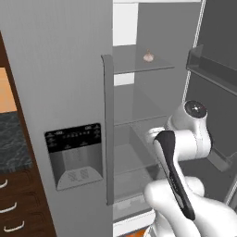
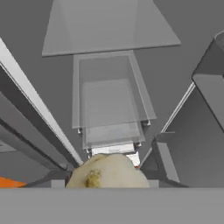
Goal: Place one garlic and one steak in each tupperware on the nearby counter, to pack two identical lunches.
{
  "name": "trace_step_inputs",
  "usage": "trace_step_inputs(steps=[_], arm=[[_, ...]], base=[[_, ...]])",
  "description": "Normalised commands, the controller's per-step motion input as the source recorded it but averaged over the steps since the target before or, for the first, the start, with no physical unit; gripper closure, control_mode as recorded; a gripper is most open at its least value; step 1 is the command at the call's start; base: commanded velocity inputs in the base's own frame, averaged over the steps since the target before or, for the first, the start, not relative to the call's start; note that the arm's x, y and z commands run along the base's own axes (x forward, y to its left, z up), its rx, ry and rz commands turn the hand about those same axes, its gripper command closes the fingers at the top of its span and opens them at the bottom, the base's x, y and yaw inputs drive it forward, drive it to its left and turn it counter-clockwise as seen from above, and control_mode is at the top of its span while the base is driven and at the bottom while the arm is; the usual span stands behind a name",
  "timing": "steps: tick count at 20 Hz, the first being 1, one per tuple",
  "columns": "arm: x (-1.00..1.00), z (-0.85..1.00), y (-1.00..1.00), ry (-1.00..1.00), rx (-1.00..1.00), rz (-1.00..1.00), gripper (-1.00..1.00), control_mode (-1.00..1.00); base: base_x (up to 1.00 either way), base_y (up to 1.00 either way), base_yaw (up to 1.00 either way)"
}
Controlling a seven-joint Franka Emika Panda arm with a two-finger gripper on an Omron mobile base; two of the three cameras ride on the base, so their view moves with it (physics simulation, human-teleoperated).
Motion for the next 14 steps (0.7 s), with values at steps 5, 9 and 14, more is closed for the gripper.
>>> trace_step_inputs(steps=[5,9,14], arm=[[0.00,0.00,0.00,0.00,0.00,0.00,1.00,1.00],[0.00,0.00,0.00,0.00,0.00,0.00,1.00,1.00],[0.00,0.00,0.00,0.00,0.00,0.00,1.00,1.00]], base=[[-0.85,0.43,0.11],[0.00,1.00,0.54],[0.10,1.00,0.47]])
